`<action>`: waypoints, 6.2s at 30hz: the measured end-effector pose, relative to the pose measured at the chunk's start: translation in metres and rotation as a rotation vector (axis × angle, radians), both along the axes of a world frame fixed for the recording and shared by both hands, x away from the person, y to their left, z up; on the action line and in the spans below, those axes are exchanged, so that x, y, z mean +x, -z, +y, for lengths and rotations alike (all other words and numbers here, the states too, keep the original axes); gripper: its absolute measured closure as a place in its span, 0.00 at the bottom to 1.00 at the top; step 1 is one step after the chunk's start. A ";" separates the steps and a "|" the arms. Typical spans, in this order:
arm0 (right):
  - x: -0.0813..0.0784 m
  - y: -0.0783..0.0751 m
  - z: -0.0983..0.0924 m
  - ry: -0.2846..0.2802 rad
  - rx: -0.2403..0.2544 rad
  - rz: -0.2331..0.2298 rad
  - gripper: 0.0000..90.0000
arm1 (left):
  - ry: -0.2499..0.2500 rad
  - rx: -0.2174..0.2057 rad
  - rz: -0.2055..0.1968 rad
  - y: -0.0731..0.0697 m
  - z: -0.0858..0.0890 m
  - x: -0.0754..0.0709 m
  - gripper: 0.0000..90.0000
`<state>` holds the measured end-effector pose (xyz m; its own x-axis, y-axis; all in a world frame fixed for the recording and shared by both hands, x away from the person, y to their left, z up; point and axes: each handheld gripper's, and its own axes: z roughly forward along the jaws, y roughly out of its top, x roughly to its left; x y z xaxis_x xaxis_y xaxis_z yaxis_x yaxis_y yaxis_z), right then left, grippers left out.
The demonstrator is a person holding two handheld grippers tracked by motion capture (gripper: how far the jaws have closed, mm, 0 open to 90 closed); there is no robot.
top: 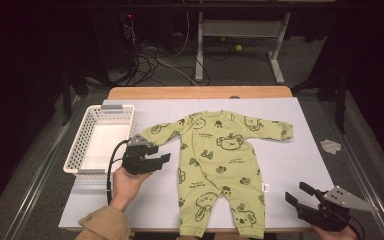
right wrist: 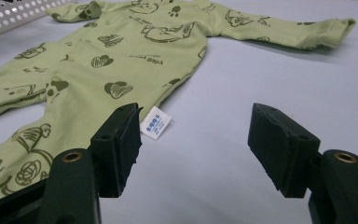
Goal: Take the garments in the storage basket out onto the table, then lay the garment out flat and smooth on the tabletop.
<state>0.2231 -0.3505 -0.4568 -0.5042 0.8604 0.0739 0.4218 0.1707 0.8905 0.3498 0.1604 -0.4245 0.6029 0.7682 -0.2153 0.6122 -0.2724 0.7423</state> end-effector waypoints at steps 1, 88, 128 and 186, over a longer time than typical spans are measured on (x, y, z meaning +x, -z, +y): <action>-0.002 0.001 -0.001 0.003 0.003 0.000 0.39 | 0.002 0.001 0.002 -0.001 0.000 0.001 0.44; -0.005 0.010 -0.001 -0.022 -0.007 -0.041 0.40 | -0.155 0.326 0.334 0.024 -0.027 0.148 0.67; -0.007 0.009 -0.001 -0.018 -0.018 -0.053 0.40 | -0.130 0.204 0.313 0.018 -0.020 0.143 0.95; -0.005 0.010 0.000 -0.023 -0.020 -0.039 0.40 | -0.068 0.059 0.185 -0.026 -0.013 0.126 0.95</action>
<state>0.2180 -0.3502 -0.4666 -0.5264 0.8494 0.0366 0.3826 0.1982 0.9024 0.4760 0.1470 -0.3982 0.5033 0.8203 -0.2716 0.7554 -0.2651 0.5992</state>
